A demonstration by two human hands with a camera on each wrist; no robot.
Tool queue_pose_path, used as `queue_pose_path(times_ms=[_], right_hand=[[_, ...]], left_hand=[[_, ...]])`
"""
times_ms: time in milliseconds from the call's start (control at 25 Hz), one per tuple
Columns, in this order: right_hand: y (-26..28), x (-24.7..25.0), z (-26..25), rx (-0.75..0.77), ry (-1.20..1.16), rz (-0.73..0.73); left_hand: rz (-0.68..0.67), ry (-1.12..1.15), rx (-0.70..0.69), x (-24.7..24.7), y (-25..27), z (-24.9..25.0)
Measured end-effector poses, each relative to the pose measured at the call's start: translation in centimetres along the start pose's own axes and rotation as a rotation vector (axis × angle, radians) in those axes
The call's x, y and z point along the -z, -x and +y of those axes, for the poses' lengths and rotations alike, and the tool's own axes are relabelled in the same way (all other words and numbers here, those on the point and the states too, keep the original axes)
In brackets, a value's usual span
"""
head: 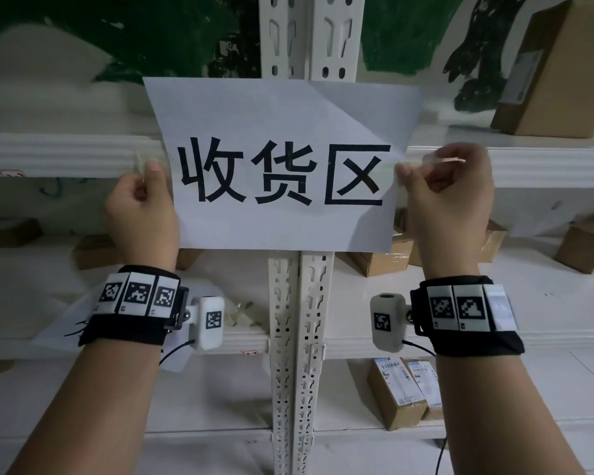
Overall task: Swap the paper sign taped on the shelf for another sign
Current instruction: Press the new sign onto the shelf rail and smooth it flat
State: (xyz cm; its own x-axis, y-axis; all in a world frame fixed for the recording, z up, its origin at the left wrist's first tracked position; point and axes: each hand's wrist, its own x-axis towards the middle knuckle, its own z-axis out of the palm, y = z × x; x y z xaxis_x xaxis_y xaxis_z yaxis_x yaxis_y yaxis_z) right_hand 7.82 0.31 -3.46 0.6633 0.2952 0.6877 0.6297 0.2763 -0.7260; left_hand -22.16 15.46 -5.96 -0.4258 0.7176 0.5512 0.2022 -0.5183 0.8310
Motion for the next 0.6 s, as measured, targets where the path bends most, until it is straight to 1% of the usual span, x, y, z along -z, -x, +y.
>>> queue_pose_path(times_ms=[80, 120, 160, 200, 240, 280, 320, 400, 440, 520, 600], right_hand=[[-0.4, 0.1, 0.8, 0.098, 0.179, 0.049], [-0.6, 0.1, 1.2, 0.142, 0.260, 0.031], [-0.8, 0.1, 1.5, 0.169, 0.289, -0.009], [-0.8, -0.1, 1.8, 0.186, 0.277, -0.051], [-0.8, -0.2, 2.2, 0.202, 0.251, -0.078], [-0.8, -0.5, 2.5, 0.215, 0.226, -0.085], [-0.7, -0.7, 2.7, 0.225, 0.210, -0.082], [-0.7, -1.0, 3.0, 0.238, 0.204, -0.060], [-0.7, -1.1, 3.1, 0.238, 0.217, -0.055], [-0.8, -1.4, 3.2, 0.227, 0.243, -0.048], [-0.9, -1.6, 3.2, 0.229, 0.250, -0.017]], left_hand=[[0.041, -0.041, 0.025, 0.3, 0.0, 0.0], [0.066, -0.043, 0.051, 0.6, 0.2, 0.0], [0.097, -0.047, 0.053, 0.7, 0.4, 0.1], [0.130, -0.058, 0.011, 0.6, 0.7, 0.5], [0.153, -0.076, -0.072, 0.3, 1.3, 1.2], [0.150, -0.097, -0.191, -0.4, 1.9, 1.9], [0.119, -0.114, -0.340, -1.3, 2.6, 2.7], [-0.011, -0.142, -0.642, -4.3, 4.8, 4.5], [-0.096, -0.151, -0.755, -5.8, 6.3, 5.4], [-0.233, -0.167, -0.913, -8.6, 9.8, 7.0], [-0.290, -0.209, -0.997, -10.6, 12.6, 7.8]])
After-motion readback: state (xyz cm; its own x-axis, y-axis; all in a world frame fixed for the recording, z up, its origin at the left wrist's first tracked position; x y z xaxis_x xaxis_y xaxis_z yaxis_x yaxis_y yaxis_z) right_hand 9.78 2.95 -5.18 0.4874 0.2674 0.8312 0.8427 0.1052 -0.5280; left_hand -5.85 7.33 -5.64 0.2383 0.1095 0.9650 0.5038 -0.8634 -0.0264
